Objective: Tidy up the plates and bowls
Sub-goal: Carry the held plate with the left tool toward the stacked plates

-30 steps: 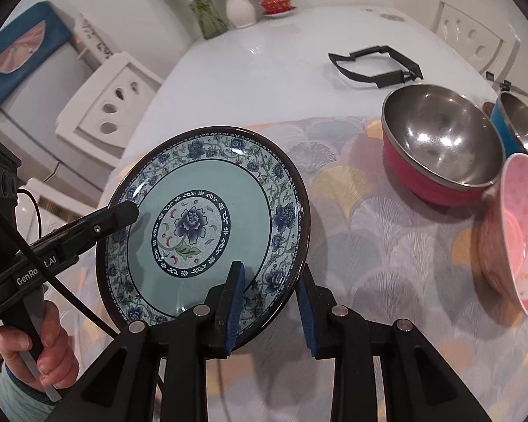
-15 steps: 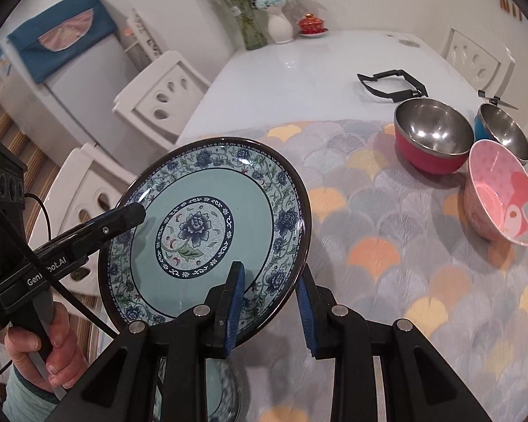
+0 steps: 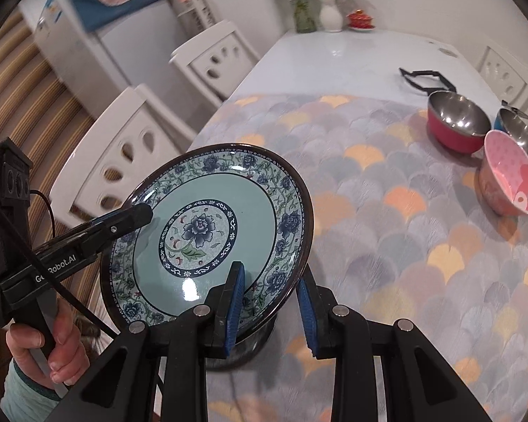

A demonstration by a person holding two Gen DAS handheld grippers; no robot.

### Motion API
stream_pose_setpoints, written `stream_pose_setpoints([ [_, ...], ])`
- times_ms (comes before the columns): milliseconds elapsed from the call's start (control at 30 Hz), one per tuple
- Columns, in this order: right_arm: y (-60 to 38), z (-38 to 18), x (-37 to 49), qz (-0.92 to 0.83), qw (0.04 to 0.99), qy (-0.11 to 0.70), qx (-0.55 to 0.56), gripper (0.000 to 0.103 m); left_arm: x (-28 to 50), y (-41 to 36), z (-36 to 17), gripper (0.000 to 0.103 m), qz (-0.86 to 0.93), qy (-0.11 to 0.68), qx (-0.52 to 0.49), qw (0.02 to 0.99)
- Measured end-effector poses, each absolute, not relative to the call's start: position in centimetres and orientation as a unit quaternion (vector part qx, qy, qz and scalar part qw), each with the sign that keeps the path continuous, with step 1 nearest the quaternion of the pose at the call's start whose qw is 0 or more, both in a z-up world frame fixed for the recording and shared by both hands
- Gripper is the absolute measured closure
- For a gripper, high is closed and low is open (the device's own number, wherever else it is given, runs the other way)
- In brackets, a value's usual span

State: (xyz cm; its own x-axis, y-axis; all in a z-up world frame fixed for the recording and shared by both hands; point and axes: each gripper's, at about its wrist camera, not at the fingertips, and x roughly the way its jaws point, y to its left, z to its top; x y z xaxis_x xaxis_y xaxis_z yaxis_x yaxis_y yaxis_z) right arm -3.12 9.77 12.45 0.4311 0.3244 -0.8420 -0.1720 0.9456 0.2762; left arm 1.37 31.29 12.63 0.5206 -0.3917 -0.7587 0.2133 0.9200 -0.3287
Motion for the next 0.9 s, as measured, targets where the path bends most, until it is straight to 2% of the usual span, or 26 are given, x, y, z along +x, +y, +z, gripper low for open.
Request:
stream_pose_setpoints([
  [500,11.6,8.8,-8.6,0.182,0.806,0.562,0.041,0.073,-6.9,33.4,8.4,0.072,-0.123,0.495,-0.126,0.851],
  [900,12.4,6.5,-9.2,0.186,0.781,0.595,0.039,0.073,-8.2,34.2,6.6,0.072,-0.109,0.506,-0.148,0.843],
])
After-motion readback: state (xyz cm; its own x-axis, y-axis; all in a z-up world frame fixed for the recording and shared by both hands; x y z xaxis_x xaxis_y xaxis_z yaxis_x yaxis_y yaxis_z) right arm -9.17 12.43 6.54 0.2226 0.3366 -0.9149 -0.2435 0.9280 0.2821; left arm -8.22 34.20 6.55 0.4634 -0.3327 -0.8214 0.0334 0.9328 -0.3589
